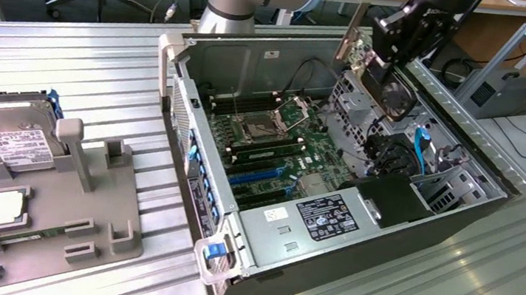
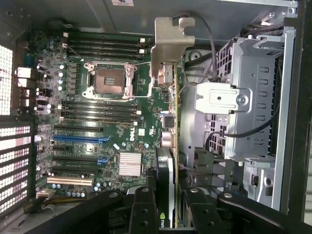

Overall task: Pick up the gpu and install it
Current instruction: 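Insert the gpu into the slot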

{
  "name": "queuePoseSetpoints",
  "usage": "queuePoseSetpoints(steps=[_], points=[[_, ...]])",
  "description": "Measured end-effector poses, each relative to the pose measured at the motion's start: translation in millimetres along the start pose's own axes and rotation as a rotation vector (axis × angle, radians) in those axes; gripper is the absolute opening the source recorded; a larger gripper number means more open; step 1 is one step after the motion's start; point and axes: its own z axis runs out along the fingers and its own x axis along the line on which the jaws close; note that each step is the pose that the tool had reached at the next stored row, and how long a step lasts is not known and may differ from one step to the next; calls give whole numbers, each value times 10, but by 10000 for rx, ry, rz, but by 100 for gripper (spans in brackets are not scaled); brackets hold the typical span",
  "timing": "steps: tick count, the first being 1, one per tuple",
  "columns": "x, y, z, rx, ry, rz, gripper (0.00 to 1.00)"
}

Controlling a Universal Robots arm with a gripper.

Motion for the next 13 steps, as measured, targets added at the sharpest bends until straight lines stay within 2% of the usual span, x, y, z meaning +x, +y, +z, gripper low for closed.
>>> queuePoseSetpoints(steps=[7,10,12,13], points=[[0,4,1,-33,63,-1387,27],[-1,8,1,-54,105,-2316,27],[-1,10,1,-64,123,-2703,27],[-1,12,1,-73,141,-3105,27]])
